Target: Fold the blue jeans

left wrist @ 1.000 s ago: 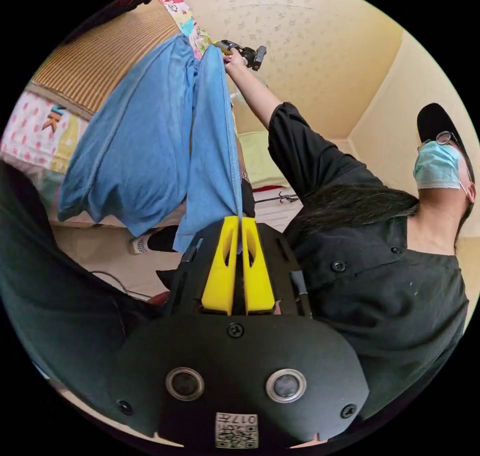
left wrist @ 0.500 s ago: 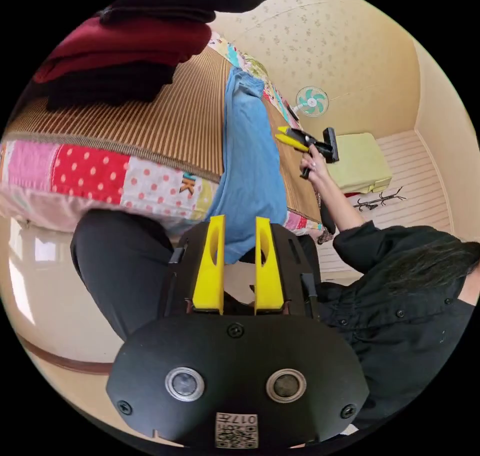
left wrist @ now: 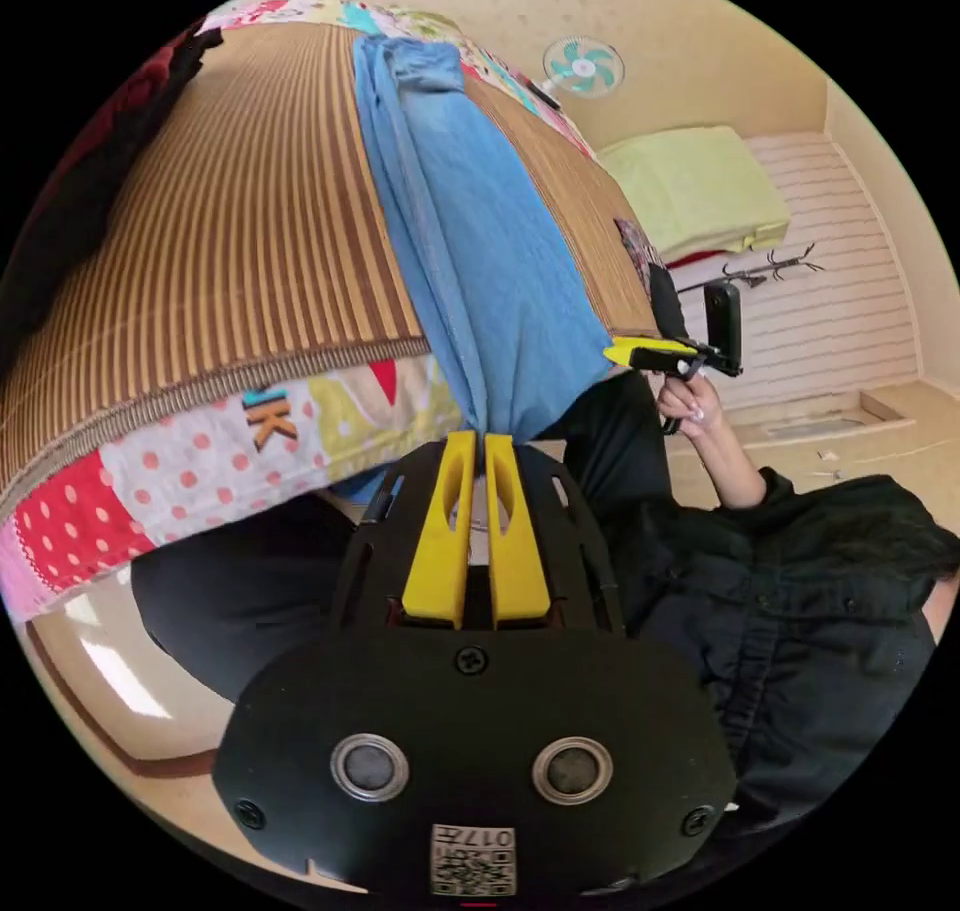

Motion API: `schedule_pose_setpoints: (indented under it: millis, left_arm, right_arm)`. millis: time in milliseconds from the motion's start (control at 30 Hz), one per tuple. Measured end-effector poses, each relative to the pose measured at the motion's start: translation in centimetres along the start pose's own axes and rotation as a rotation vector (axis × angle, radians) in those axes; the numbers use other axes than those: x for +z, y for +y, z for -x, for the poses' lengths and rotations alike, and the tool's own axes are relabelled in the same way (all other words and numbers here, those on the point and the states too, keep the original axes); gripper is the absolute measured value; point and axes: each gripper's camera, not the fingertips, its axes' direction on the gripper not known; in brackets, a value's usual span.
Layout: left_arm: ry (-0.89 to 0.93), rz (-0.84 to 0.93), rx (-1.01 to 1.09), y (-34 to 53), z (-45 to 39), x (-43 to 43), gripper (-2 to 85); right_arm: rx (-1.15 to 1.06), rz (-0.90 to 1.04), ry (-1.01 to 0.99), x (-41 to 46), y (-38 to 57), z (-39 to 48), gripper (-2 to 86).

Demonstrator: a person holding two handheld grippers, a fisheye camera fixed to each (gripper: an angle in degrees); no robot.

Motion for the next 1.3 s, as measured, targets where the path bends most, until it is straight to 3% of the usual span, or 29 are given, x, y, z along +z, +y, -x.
schedule_pose_setpoints:
  millis: [100,267,367,500,600,733,800,900,1067,1200,1300]
  left_arm:
    - [-0.004,0.132,0.003,2.1,-0.6,1.7,1.9]
    - [0.086,-0.131,-0.094,2.0,1.2,-1.7,10.9]
    - [0.052,-0.238,-0.094,-1.2,2.3,-3.0,12.1]
    - [-0.022,-0.278,-0.068,-4.9,3.3,-2.7,12.1]
    - [-0.017,-0.209,-0.084,-6.2,4.2,-1.0,10.5]
    - [0.055,-0.120,-0.092,-4.5,3.5,0.9,5.1]
    - [0.104,-0.101,-0.113,-3.1,3.7,1.2,3.0]
    - [0.359,-0.199,-0.073,-0.1,3.7,-1.8,1.5]
    - [0.676,-0.442,0.411,3.5,-4.5,-13.0,0.3]
    - [0.672,-0.572,0.730,3.1,-13.0,-21.0,0.0]
    - [0.658,-0.684,0.893,2.3,-18.6,-27.1,-0.1]
  right_arm:
    - [-0.051,0.098,-0.098,-1.9,3.2,-0.5,3.2]
    - [0.089,-0.117,-0.178,-8.0,3.5,-5.2,6.7]
    - [0.134,-0.197,-0.144,-9.4,1.3,-7.4,8.7]
    - [0.174,-0.174,-0.114,-8.1,-2.2,-9.0,10.6]
    - [0.193,-0.185,-0.163,-7.5,-2.9,-9.1,9.7]
    - [0.163,-0.091,-0.244,-5.9,-2.4,-8.1,5.5]
    - [0.161,-0.132,-0.413,-6.9,-0.7,-8.5,3.7]
    - [0.068,-0.208,-0.500,-11.8,2.2,-6.8,2.9]
    - [-0.304,-0.403,-0.697,-25.2,5.5,0.9,2.2]
    - [-0.656,-0.495,-0.600,-37.4,5.1,12.0,2.0]
    - [-0.744,-0.577,-0.550,-44.7,4.0,17.4,1.8]
